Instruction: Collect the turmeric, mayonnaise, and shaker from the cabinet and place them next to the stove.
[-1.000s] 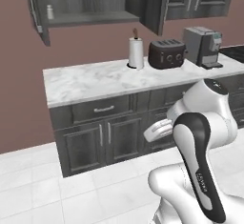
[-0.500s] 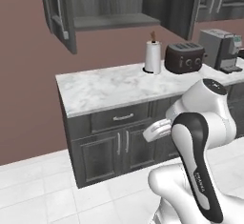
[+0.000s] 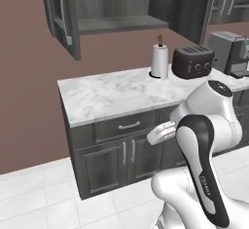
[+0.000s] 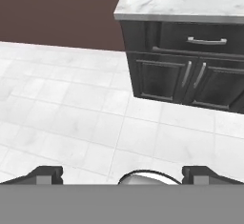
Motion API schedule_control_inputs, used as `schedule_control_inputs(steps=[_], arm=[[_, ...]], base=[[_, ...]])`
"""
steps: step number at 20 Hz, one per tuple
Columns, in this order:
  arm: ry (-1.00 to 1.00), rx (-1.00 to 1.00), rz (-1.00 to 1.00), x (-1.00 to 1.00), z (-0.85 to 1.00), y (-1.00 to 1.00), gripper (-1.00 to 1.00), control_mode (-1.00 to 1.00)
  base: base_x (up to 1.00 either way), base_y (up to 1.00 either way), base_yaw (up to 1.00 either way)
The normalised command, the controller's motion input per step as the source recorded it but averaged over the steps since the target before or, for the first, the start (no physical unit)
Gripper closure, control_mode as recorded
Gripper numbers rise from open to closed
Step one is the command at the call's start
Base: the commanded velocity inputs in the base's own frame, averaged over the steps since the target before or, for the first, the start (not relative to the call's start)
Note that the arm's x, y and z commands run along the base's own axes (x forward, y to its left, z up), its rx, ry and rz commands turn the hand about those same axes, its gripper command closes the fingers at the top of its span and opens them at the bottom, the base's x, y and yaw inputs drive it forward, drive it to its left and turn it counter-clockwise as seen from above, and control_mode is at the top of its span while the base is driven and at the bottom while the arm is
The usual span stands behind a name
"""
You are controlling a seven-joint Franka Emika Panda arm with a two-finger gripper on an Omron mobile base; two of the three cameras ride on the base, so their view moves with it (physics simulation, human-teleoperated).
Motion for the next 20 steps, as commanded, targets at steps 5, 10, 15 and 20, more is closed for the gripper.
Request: schedule_control_inputs(steps=[5,10,15,20], arm=[[0.0,0.0,0.0,0.0,0.0,0.0,-1.0,1.0],[0.0,0.0,0.0,0.0,0.0,0.0,-1.0,1.0],[0.0,0.0,0.0,0.0,0.0,0.0,-1.0,1.0],[0.0,0.0,0.0,0.0,0.0,0.0,-1.0,1.0]], base=[[0.5,-0.21,0.0],[0.55,-0.19,0.0],[0.58,-0.22,0.0],[0.61,-0.33,0.0]])
